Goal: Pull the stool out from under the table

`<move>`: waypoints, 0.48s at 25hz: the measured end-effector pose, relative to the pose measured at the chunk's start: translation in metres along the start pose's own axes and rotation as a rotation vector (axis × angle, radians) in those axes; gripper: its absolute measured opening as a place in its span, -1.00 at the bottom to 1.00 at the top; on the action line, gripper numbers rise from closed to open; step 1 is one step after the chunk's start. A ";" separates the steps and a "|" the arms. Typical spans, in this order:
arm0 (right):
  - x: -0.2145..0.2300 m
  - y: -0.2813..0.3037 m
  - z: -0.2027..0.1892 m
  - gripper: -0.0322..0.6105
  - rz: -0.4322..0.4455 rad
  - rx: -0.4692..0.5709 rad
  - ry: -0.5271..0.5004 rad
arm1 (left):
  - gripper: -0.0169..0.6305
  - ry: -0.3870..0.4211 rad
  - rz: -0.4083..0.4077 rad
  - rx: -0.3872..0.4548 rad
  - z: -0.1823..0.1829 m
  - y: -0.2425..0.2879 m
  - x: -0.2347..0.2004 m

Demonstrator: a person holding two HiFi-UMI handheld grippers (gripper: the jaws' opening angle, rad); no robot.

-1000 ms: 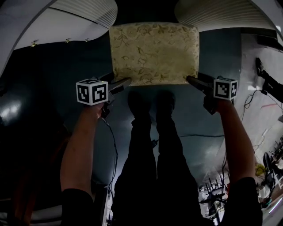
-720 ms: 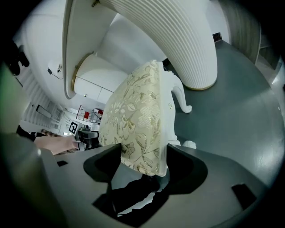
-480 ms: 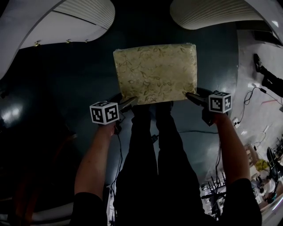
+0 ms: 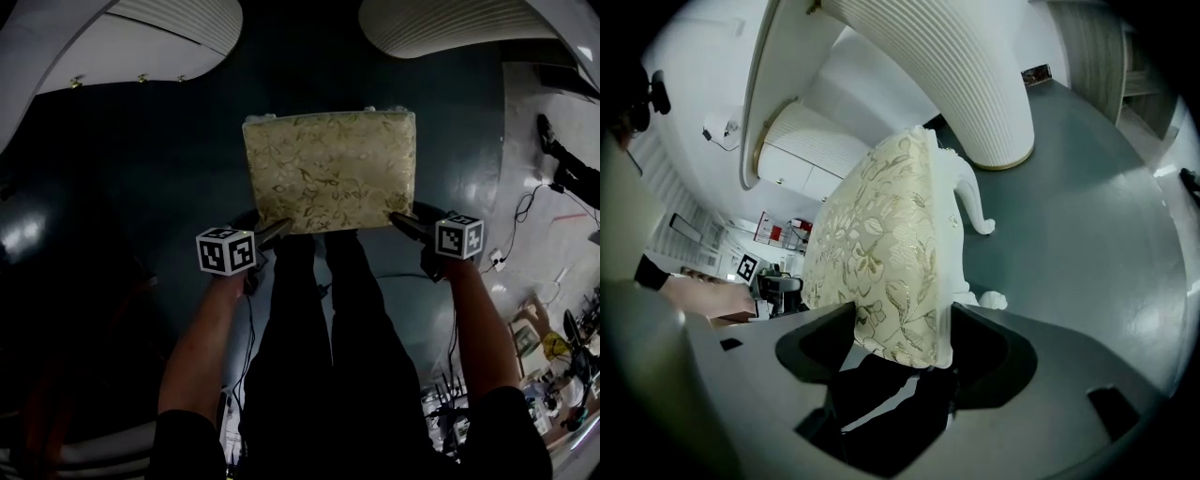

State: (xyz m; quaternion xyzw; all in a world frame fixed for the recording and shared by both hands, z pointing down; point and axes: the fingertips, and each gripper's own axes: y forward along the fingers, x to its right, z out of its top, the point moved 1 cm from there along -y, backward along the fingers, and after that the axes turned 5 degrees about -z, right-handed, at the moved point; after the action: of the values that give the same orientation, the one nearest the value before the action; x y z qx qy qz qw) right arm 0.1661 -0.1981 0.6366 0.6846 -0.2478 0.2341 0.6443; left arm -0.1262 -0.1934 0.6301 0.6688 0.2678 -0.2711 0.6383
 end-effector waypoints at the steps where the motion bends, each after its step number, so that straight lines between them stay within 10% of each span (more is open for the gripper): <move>1: -0.001 0.001 -0.001 -0.06 0.004 -0.001 0.009 | 0.24 0.002 0.003 0.000 0.001 0.000 -0.001; 12: -0.005 0.001 -0.005 -0.06 0.040 -0.034 0.024 | 0.24 0.012 0.032 0.006 0.004 0.000 -0.002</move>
State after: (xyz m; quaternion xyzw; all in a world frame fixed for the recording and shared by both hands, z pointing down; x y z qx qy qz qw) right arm 0.1618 -0.1925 0.6343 0.6656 -0.2577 0.2508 0.6540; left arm -0.1277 -0.1969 0.6316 0.6767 0.2601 -0.2574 0.6389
